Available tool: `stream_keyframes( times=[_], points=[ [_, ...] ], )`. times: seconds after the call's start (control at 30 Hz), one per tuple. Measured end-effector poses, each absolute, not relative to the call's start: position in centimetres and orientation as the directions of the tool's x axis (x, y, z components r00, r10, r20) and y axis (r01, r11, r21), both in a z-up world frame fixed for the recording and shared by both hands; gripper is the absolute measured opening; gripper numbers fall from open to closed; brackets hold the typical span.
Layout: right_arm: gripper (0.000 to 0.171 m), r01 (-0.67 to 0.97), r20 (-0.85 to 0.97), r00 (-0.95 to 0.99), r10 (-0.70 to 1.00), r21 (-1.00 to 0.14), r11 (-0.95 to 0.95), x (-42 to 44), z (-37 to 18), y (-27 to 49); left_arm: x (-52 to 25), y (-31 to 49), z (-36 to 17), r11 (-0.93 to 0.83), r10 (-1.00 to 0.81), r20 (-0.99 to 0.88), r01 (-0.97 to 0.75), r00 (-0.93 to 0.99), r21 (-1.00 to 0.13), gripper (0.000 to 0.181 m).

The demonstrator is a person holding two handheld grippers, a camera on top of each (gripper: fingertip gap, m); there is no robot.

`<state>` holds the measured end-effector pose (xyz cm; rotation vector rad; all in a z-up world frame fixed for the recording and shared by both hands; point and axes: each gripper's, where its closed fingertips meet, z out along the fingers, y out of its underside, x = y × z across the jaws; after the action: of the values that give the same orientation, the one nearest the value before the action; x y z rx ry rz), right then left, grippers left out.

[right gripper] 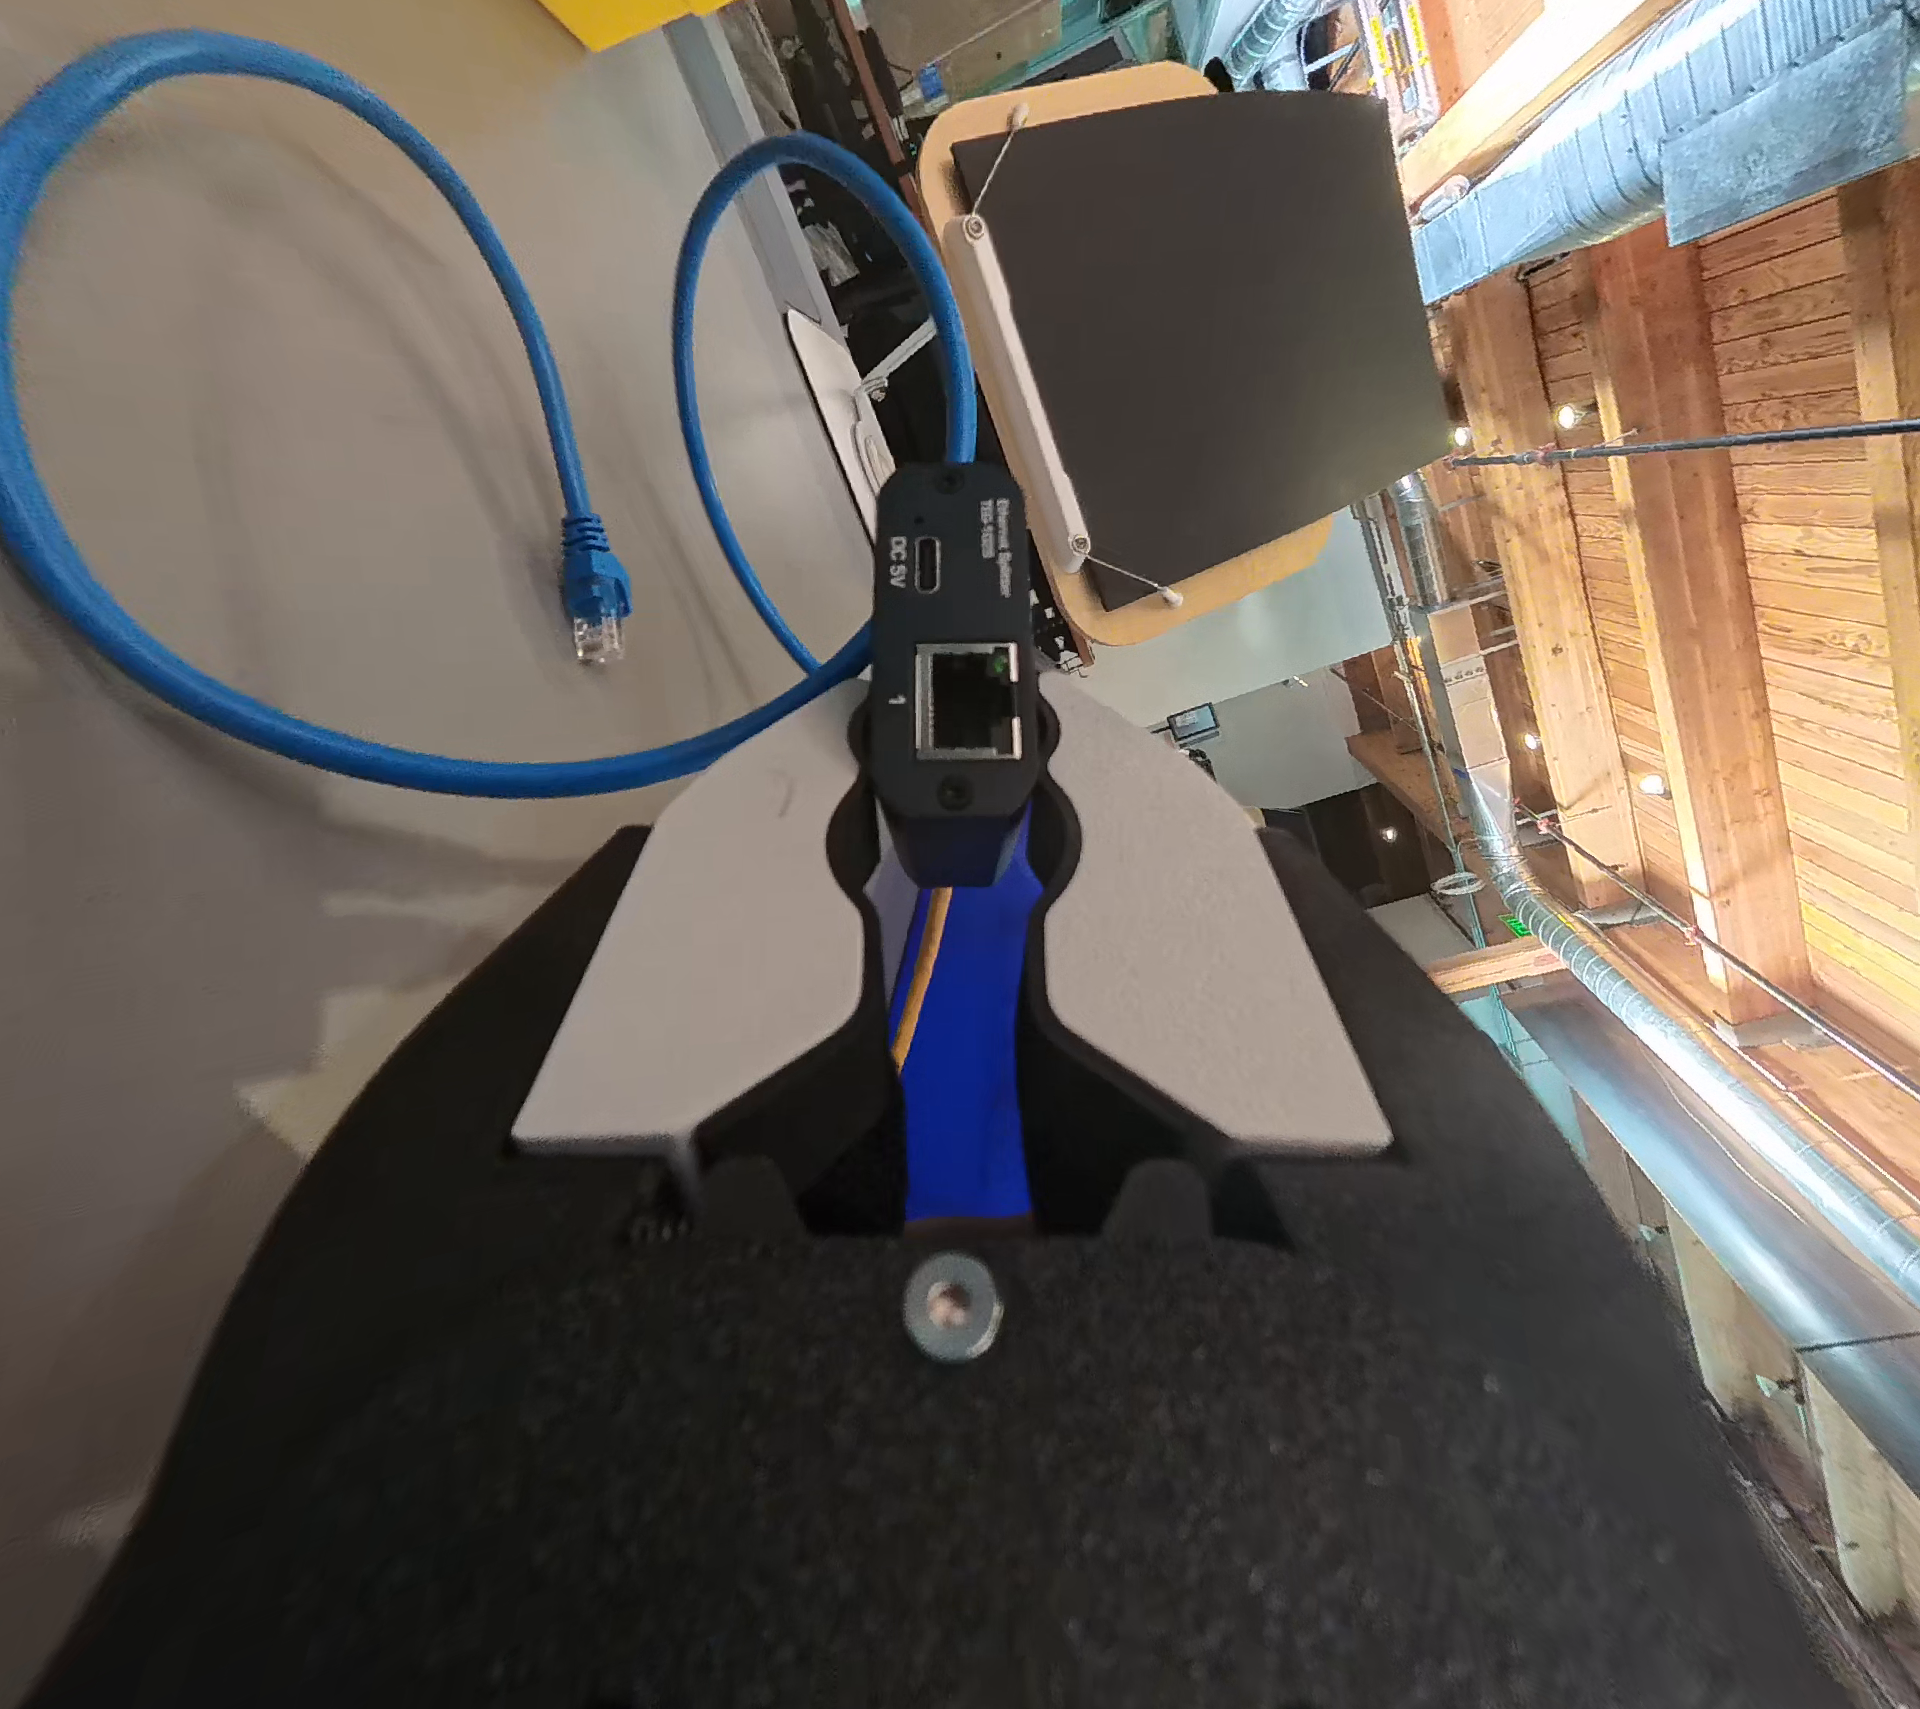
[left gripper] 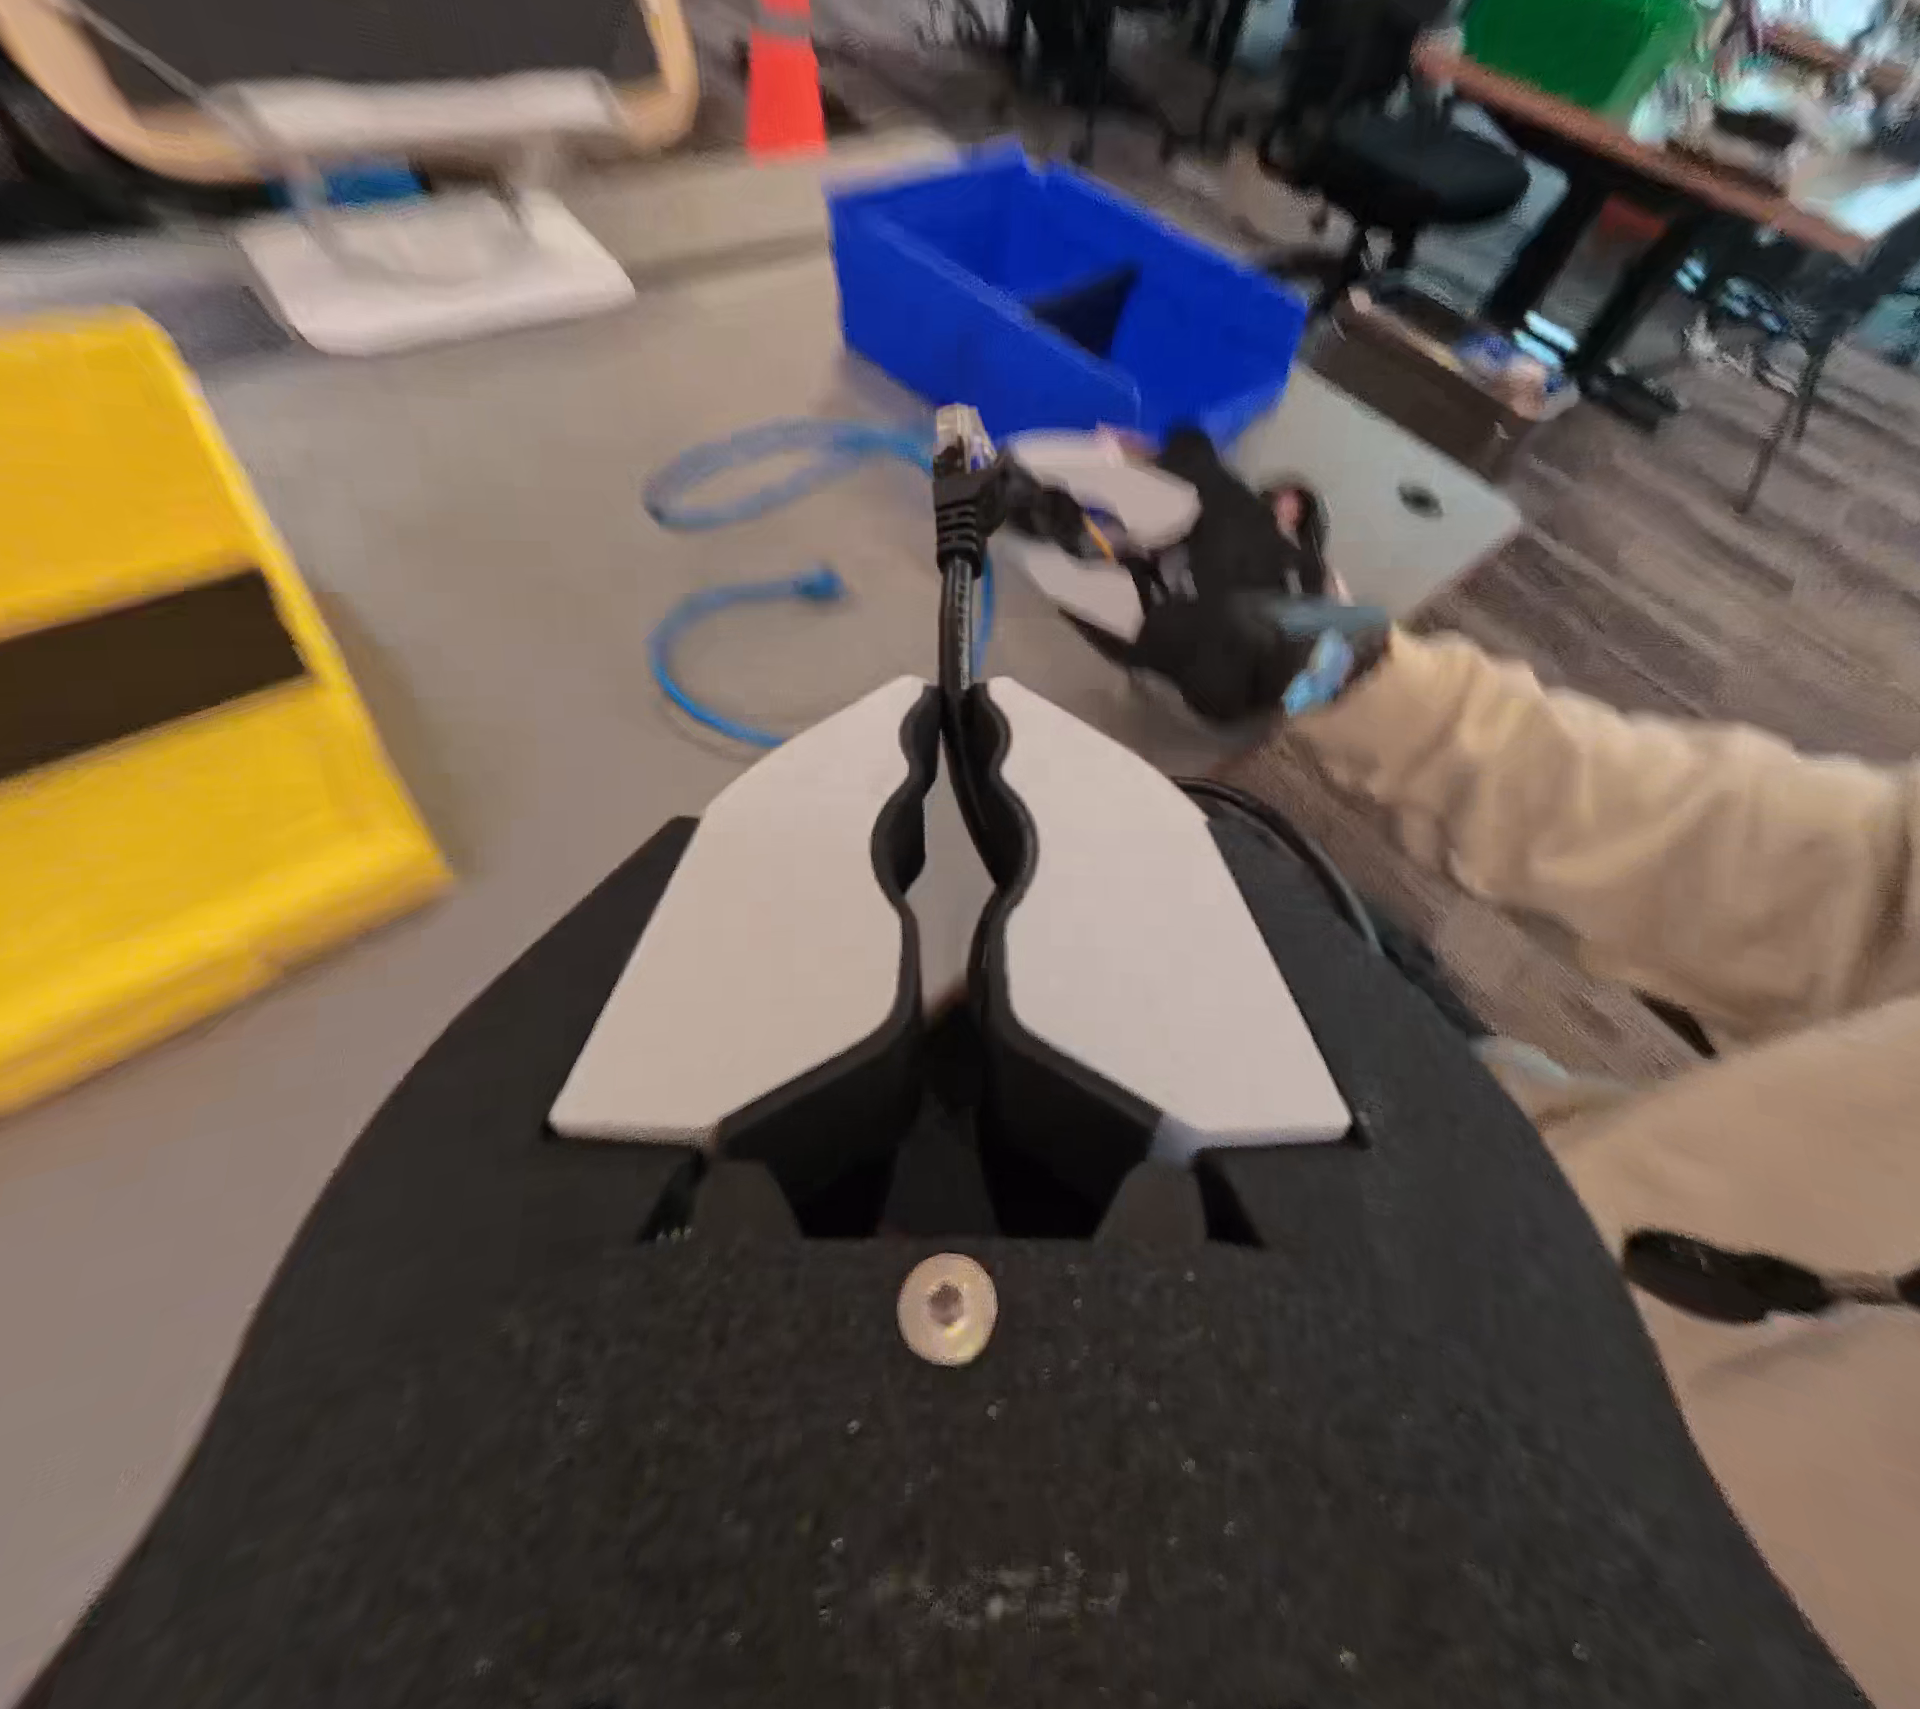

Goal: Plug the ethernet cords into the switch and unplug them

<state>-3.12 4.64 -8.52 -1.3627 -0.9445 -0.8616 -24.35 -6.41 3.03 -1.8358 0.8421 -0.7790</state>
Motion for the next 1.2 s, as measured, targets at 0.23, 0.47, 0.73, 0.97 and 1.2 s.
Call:
stream_keyframes(
  times=[0.23,0.47,0.73,0.97,1.2],
  points=[
    [0.024,0.899,0.899,0.436,0.039,-0.437,0.021,-2.5,-8.5,4.9,-30.0,1.3,23.5,0.139,-0.626,-0.238,-0.194,0.743,-0.971,0.005],
    [0.024,0.892,0.892,0.45,0.051,-0.451,0.01,-2.3,-8.9,5.2,-24.8,5.1,27.1,0.236,-0.652,-0.346,-0.254,0.675,-0.938,0.005],
    [0.025,0.879,0.877,0.477,0.056,-0.474,-0.058,-0.6,-9.4,5.8,-19.5,8.0,1.2,-0.144,-0.863,-0.105,-0.439,0.495,-0.887,0.005],
    [0.025,0.89,0.886,0.455,0.087,-0.448,-0.087,-0.9,-10.1,6.2,-20.0,4.6,-10.0,-0.398,-0.903,0.219,-0.526,0.371,-0.751,0.005],
    [0.024,0.899,0.896,0.433,0.1,-0.423,-0.112,-1.0,-10.1,6.4,-25.7,4.4,-6.3,-0.374,-0.925,0.235,-0.616,0.297,-0.693,0.005]
  ],
)
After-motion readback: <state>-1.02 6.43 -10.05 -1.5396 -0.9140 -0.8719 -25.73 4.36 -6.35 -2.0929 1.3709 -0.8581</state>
